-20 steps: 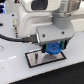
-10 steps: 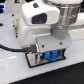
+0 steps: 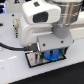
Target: Insert the blue gear onto the right peg, followed by the red gear
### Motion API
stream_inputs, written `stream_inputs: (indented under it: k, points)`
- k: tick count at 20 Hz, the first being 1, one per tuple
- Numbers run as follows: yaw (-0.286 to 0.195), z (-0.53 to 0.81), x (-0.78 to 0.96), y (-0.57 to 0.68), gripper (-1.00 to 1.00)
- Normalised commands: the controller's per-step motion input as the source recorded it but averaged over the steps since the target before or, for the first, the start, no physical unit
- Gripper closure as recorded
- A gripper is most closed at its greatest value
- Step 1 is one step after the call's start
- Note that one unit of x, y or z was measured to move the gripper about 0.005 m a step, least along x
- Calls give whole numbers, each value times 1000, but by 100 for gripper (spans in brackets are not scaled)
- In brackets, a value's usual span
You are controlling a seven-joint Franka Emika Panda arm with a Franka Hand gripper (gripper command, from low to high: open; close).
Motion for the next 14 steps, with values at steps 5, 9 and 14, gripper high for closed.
stream_inputs:
  k: [5,9,14]
  points:
    - [0,161,-321,64,-100]
    - [0,-1,-433,73,-100]
    - [0,-68,-518,80,-100]
